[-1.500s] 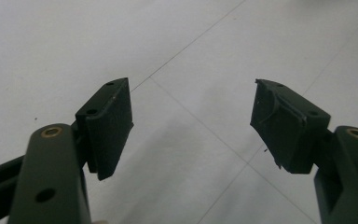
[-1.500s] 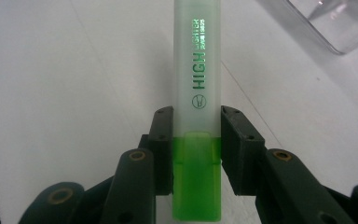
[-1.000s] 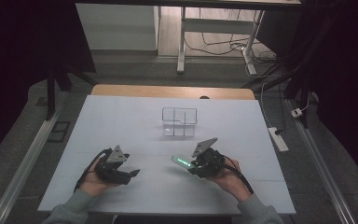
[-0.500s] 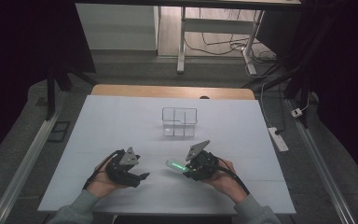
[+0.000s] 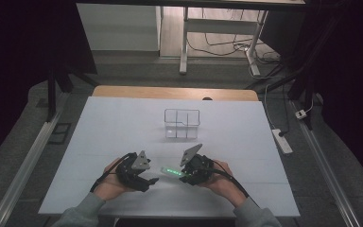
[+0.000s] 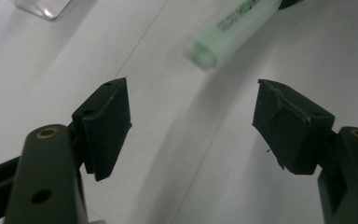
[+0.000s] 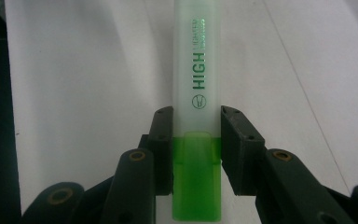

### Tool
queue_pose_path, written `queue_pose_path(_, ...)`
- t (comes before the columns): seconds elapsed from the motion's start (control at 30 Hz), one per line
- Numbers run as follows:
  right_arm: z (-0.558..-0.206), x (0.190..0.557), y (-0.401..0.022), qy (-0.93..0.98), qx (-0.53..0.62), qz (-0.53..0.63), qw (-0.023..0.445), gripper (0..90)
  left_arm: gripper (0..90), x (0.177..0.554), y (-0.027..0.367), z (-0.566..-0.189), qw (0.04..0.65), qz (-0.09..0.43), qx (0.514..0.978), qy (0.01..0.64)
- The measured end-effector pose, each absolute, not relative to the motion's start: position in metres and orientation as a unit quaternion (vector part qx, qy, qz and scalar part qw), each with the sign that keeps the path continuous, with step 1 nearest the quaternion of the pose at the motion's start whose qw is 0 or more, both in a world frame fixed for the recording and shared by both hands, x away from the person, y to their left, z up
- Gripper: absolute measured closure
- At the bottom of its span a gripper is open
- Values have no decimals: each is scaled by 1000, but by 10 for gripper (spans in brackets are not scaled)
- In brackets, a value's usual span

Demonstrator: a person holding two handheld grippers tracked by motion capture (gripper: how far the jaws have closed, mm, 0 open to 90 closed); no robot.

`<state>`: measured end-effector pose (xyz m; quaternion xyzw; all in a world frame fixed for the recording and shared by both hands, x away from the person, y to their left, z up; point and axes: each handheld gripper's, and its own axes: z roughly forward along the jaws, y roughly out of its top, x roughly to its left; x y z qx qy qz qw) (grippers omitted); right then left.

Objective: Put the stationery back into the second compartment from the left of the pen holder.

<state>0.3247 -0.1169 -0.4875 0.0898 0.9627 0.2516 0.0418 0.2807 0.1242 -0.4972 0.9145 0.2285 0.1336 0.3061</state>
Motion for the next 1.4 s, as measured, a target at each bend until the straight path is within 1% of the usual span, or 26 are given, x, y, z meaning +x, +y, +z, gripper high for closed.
queue_pose_path(0.13, -489, 324, -109, 967, 71, 243, 36, 664, 274, 281, 117, -496, 300, 131, 920, 214)
queue_pose_path(0.33, -491, 322, -100, 970, 56, 233, 38, 664, 272, 282, 105, -497, 288, 126, 928, 199)
queue_pose_path(0.63, -492, 321, -95, 972, 41, 229, 30, 664, 261, 286, 95, -501, 275, 119, 936, 182)
queue_pose_path(0.77, -491, 321, -93, 973, 32, 226, 32, 663, 290, 287, 90, -503, 271, 112, 941, 171)
queue_pose_path(0.9, -490, 318, -91, 972, 25, 231, 28, 663, 351, 287, 85, -506, 265, 105, 946, 154)
queue_pose_path(1.07, -489, 315, -90, 973, 9, 230, 26, 663, 490, 285, 81, -507, 263, 95, 951, 129)
queue_pose_path(1.13, -489, 314, -90, 973, 14, 231, 21, 663, 524, 284, 80, -509, 256, 98, 954, 123)
queue_pose_path(1.2, -489, 314, -90, 973, 7, 230, 21, 662, 547, 285, 80, -509, 256, 87, 956, 113)
queue_pose_path(1.4, -485, 315, -93, 970, 13, 241, 20, 632, 637, 282, 78, -510, 255, 84, 958, 98)
